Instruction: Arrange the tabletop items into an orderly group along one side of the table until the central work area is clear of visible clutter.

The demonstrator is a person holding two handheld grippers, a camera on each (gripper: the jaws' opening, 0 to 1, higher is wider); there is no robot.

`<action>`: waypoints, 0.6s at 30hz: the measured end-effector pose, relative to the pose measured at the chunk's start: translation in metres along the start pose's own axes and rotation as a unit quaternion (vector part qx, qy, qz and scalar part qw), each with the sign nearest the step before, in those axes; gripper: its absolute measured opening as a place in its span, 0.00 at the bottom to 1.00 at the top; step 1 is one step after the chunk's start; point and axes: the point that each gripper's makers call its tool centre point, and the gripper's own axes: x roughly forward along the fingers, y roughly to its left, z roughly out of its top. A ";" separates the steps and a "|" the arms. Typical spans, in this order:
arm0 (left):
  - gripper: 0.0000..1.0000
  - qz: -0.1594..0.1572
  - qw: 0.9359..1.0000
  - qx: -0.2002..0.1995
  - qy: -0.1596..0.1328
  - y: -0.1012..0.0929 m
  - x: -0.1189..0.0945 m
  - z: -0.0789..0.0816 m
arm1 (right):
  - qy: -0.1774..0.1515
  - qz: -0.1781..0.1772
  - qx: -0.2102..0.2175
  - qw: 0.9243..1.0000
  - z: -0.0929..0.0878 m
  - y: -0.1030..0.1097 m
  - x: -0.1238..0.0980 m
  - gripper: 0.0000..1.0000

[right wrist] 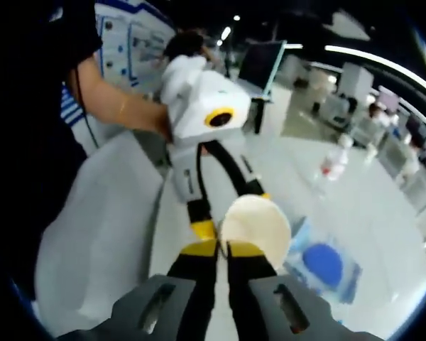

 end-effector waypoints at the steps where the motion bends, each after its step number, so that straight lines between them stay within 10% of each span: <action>1: 0.37 -0.001 1.000 -0.003 -0.003 -0.001 0.000 0.001 | -0.004 0.000 0.005 1.000 0.001 0.000 0.000 0.03; 18: 0.37 0.033 0.997 -0.053 -0.046 0.010 0.002 0.009 | -0.107 -0.038 0.081 0.990 0.020 -0.015 -0.012 0.38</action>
